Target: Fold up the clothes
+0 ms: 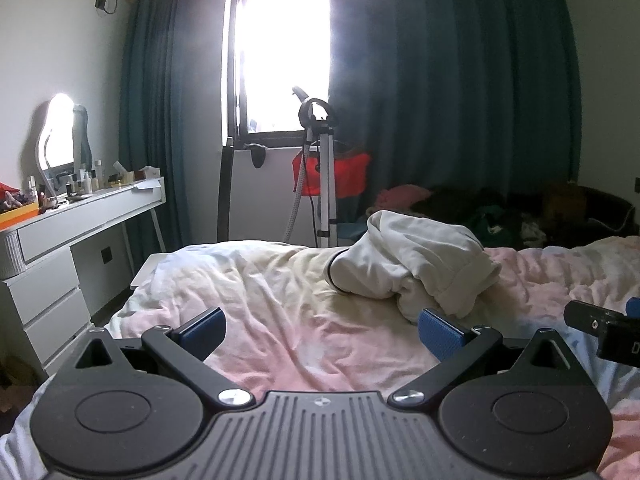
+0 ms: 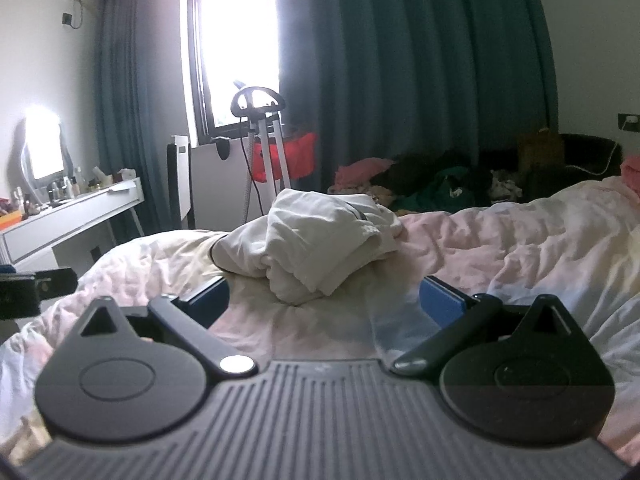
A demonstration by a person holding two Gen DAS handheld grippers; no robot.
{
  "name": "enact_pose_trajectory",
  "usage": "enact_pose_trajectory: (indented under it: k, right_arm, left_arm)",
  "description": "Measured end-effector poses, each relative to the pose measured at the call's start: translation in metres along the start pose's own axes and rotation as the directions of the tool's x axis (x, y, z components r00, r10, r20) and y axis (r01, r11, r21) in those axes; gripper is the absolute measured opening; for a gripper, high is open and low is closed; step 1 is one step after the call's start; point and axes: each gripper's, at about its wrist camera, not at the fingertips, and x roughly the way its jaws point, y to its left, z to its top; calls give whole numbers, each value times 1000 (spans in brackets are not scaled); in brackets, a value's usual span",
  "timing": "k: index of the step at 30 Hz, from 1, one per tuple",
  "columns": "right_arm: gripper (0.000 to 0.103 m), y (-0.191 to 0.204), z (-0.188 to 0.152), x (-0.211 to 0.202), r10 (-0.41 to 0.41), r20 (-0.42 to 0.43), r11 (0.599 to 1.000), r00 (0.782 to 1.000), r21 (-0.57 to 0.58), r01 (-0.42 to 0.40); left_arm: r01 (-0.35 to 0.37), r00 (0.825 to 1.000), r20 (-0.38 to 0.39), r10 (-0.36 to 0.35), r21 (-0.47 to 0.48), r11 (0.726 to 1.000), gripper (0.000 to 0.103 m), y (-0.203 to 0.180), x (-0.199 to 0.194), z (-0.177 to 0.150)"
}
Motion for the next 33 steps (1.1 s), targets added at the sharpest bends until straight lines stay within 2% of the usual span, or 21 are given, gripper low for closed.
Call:
enact_pose_trajectory:
  k: [11,16,20,23,29,33]
  right_arm:
    - [103,-5,1,0,13,-5,1000,1000,27,-13]
    - [103,-6,2,1,15,-8,1000,1000,27,-15]
    - [103,1,7,-3,-29,2,998,1000,-54,29]
    - [103,2,13,-9,-19,28,997,999,-71,21]
    - [103,-12,27,-23,27,87,1000,996,-6,-27]
    - [103,-31,32,-26,-23,83,996,996,91,15]
  left_arm:
    - [15,1000,-7,-15,13,1000,103,-2,7,-7]
    - [36,999,-30,-37,-24,999,103,2,12,-11]
    - [40,999,-35,-41,-37,999,103,5,14,-14]
    - [43,999,-24,-44,-40,998,103,5,14,-15]
    - [80,996,-25,-81,-40,996,103,-6,22,-22]
    - [137,990,-45,-137,12,990,103,-28,40,-30]
